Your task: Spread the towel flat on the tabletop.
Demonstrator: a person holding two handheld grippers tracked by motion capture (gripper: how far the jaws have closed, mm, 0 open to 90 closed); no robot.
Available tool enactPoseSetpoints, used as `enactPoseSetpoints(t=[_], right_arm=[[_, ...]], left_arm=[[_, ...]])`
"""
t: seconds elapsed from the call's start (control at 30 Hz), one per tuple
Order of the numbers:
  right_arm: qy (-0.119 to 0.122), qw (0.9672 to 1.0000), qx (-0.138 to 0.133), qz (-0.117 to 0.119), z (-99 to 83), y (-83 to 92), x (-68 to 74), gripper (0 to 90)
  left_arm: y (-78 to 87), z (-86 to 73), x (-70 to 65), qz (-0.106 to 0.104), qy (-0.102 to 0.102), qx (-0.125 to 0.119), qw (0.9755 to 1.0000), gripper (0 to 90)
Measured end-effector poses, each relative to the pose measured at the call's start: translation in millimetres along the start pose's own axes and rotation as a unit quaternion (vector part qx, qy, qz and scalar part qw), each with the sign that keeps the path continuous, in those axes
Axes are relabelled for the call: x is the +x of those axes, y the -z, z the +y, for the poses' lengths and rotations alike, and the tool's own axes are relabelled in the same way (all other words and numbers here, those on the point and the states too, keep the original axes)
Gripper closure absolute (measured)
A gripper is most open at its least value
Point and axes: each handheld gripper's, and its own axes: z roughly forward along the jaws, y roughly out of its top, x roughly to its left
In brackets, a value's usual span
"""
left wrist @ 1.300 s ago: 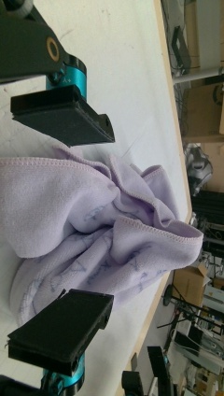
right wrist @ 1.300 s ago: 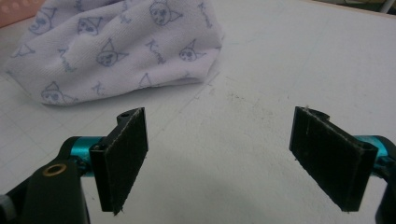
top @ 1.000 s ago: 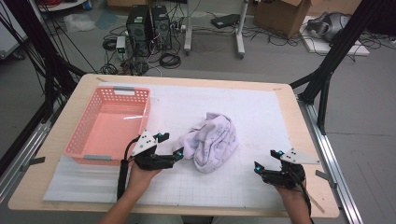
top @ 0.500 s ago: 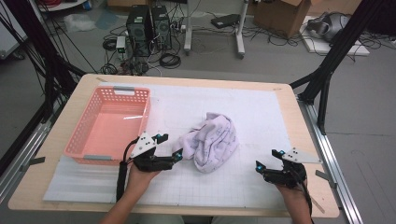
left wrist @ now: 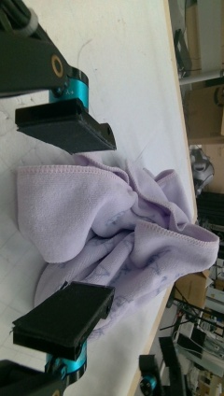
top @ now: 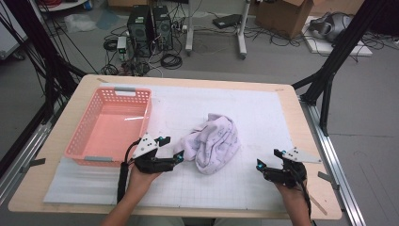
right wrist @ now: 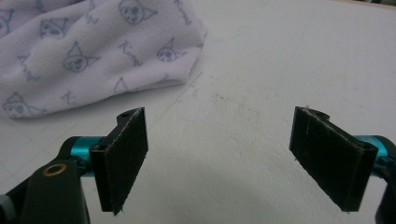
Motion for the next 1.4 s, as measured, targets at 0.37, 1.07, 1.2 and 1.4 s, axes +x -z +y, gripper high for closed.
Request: enactPoseSetpoints(t=[0.37,1.07,1.2,1.4], right_arm=[[-0.009,0.9997,0.016,0.016,8.0,-19.1,3.1,28.3],[0.014,0.9928,0.093,0.075,39.3,-90.5,44.1,86.9],[0.049,0.9939,0.069,0.071,46.3,-56.2,39.9,87.1],[0.064,0.9937,0.073,0.056,28.8,-12.6,26.4,87.4]], left_arm=[[3.6,-3.0,-0.5,-0.001,0.0,0.015,0.9999,33.5],[-2.2,-5.5,2.7,-0.01,0.005,0.042,0.9991,34.3],[-1.3,-5.2,3.2,-0.009,0.005,0.042,0.9991,34.7],[-2.7,-5.5,1.3,-0.011,0.004,0.045,0.9989,35.2]])
